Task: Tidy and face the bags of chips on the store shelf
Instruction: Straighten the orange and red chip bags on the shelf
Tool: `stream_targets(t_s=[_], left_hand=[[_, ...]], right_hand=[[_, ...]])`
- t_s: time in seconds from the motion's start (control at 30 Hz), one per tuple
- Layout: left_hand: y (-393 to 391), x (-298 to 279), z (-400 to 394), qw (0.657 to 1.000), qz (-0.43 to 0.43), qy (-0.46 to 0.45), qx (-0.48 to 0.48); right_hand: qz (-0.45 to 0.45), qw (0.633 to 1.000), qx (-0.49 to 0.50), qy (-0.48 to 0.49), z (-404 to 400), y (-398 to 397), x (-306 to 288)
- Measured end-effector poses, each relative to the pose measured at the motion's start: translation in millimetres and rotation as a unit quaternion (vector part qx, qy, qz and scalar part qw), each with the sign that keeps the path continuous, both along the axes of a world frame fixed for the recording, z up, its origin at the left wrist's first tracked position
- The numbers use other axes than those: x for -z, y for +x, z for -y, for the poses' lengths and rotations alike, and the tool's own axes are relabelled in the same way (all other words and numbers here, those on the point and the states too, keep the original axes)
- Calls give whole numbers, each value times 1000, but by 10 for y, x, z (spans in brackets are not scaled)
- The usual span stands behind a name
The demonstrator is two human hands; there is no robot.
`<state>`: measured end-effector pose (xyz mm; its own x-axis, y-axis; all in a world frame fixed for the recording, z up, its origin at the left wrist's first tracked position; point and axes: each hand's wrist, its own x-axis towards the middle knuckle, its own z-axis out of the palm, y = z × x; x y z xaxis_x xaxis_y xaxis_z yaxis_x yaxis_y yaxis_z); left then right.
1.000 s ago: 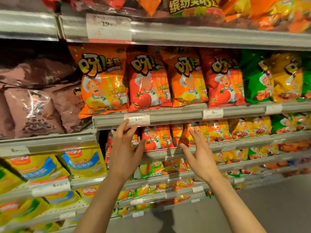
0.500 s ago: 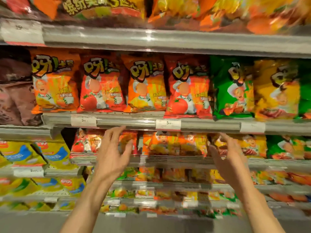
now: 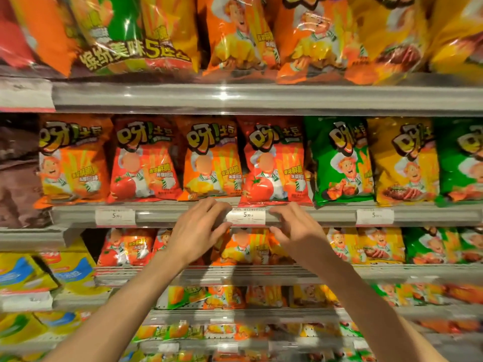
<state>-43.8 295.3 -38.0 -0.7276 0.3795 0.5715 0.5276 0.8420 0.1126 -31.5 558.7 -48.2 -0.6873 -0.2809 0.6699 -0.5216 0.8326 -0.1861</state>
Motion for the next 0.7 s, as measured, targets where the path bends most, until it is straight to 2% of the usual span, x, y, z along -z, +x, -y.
stream_targets(t_s=[0.13, 0.2, 0.3, 0.37, 0.53, 0.7], left_hand=[[-72, 32, 13, 999, -11, 42, 16], [-81, 56, 18, 998, -12, 64, 20], [-92, 77, 26, 996, 0, 86, 22], [-98, 75, 27, 995, 8, 93, 23], [-98, 56, 35, 994, 28, 105, 22], [-99, 59, 35, 992, 41, 115, 19]], right_hand=[[30, 999, 11, -16, 56, -39, 15], [93, 995, 5, -36, 56, 0, -51], [209, 968, 27, -136, 61, 38, -294], [185, 969, 8, -164, 109, 34, -514], [159, 979, -43, -123, 600, -263, -1036], [226, 973, 21, -49, 1108, -683, -1291]])
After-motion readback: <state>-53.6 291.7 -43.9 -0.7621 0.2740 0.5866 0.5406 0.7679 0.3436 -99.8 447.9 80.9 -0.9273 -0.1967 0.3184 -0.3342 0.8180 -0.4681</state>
